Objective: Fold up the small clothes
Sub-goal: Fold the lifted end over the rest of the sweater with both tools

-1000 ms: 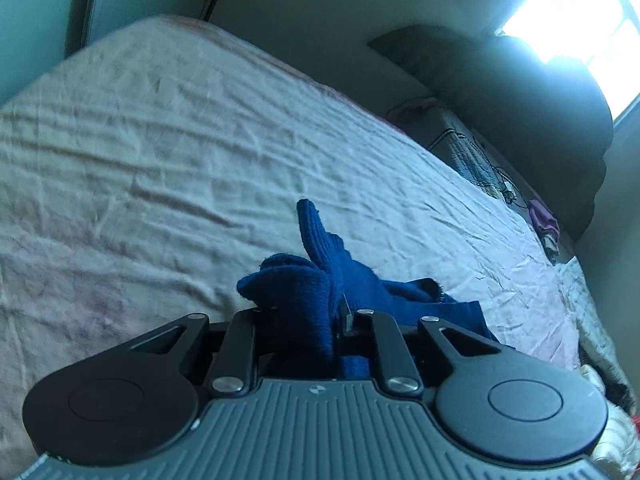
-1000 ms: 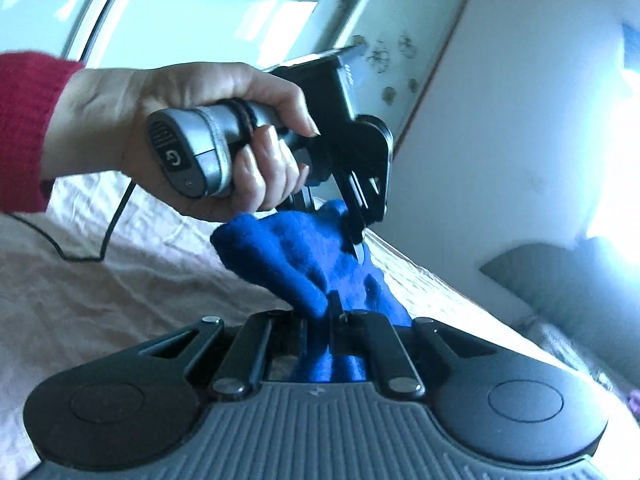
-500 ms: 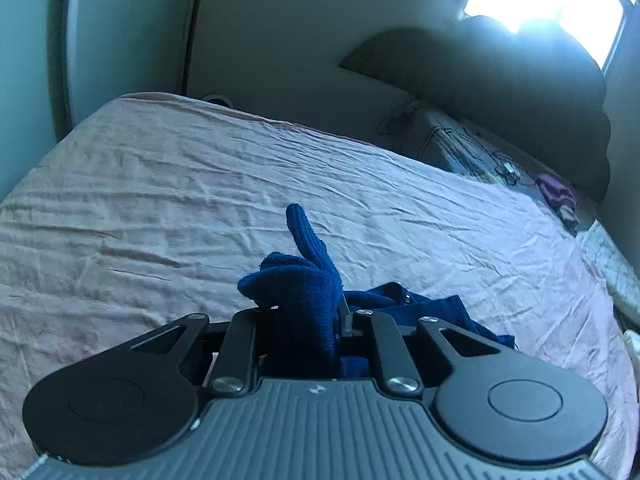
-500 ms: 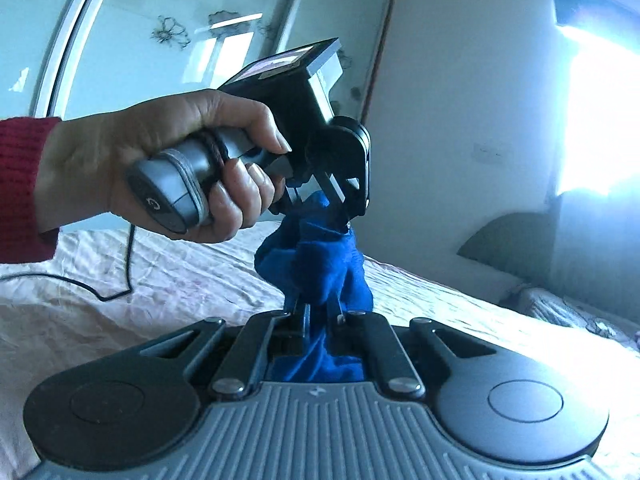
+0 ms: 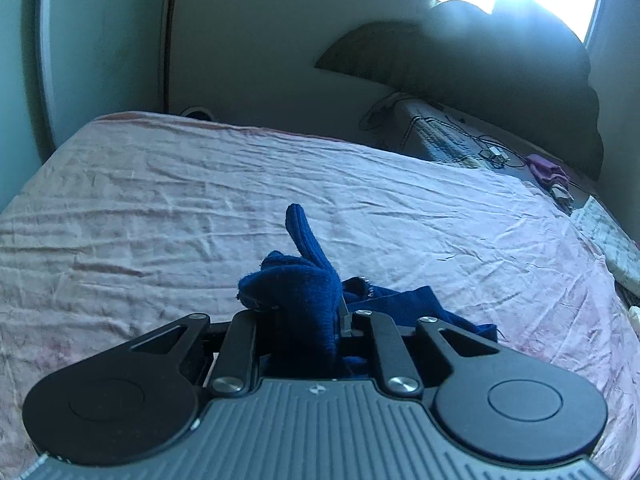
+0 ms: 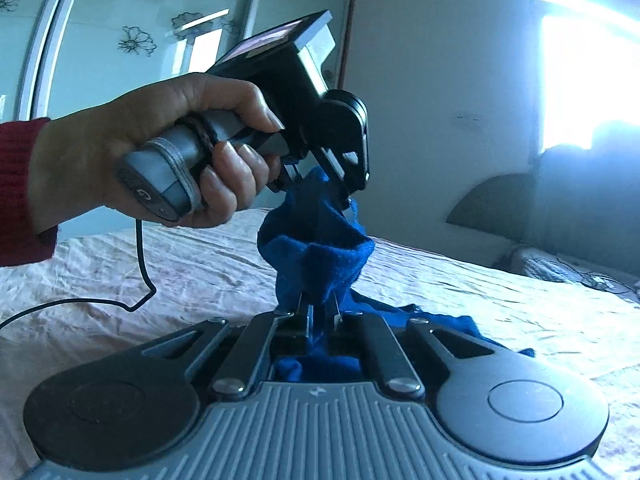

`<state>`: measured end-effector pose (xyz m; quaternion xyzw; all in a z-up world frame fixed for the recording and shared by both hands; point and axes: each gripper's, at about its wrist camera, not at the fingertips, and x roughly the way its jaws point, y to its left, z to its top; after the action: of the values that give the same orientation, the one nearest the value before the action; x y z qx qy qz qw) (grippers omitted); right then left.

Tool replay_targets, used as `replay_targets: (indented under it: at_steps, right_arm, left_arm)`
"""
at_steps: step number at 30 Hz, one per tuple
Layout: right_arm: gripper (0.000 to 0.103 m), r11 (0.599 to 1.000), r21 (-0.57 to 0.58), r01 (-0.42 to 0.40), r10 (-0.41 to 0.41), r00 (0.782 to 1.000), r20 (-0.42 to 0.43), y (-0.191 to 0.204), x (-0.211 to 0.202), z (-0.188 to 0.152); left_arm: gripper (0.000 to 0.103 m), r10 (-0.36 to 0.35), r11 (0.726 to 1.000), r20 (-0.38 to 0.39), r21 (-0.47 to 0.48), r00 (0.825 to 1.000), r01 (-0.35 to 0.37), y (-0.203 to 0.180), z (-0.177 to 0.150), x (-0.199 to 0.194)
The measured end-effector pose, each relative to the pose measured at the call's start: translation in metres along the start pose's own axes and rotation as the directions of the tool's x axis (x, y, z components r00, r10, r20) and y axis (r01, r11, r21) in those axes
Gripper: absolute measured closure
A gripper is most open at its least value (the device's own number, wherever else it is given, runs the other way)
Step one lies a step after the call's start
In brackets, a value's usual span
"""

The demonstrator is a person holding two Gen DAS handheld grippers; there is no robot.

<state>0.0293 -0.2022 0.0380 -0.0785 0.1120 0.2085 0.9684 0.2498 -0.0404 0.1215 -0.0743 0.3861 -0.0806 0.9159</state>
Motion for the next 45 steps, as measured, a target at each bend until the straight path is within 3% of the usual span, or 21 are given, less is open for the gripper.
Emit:
replay_targets:
  at_steps: [16,23,31,34,36,37,38,45]
  right_arm:
    - [0.098,0.99,0.056,0.126,-0.124,0.992,-0.028,-0.028,-0.02,-0.014]
    - [0.098,0.974,0.122,0.189,-0.181,0.981,-0.075,-0.051,-0.02,-0.026]
    - [0.098,0.945,0.246,0.215,-0.181,0.971,-0.154,-0.077,-0.014,-0.048]
    - [0.098,0.926,0.312,0.212,-0.158,0.969,-0.19,-0.088,-0.012,-0.058]
    - [0.098,0.912,0.356,0.204,-0.136,0.969,-0.207,-0.094,-0.012,-0.065]
    - [0.098,0.905,0.375,0.2,-0.125,0.969,-0.215,-0.096,-0.011,-0.067]
    - [0.098,0.898,0.393,0.197,-0.113,0.968,-0.225,-0.098,-0.01,-0.069]
    - [0.098,0.845,0.505,0.175,-0.059,0.97,-0.237,-0.116,-0.009,-0.083]
  left_arm:
    - [0.087,-0.05,0.991,-0.033,0.119,0.998,0.053,-0.083,-0.003,0.031]
    - [0.087,-0.044,0.974,-0.07,0.218,0.997,0.058,-0.132,-0.015,0.068]
    - [0.083,-0.034,0.959,-0.135,0.276,0.99,0.071,-0.168,-0.038,0.119]
    - [0.059,-0.057,0.957,-0.137,0.276,0.989,0.094,-0.175,-0.042,0.127]
    - [0.025,-0.077,0.957,-0.134,0.27,0.988,0.111,-0.178,-0.042,0.129]
    - [0.019,-0.081,0.957,-0.123,0.268,0.989,0.112,-0.18,-0.042,0.129]
    - [0.013,-0.081,0.956,-0.103,0.272,0.991,0.106,-0.181,-0.042,0.129]
    - [0.012,0.003,0.966,0.003,0.257,1.0,-0.004,-0.163,-0.032,0.113]
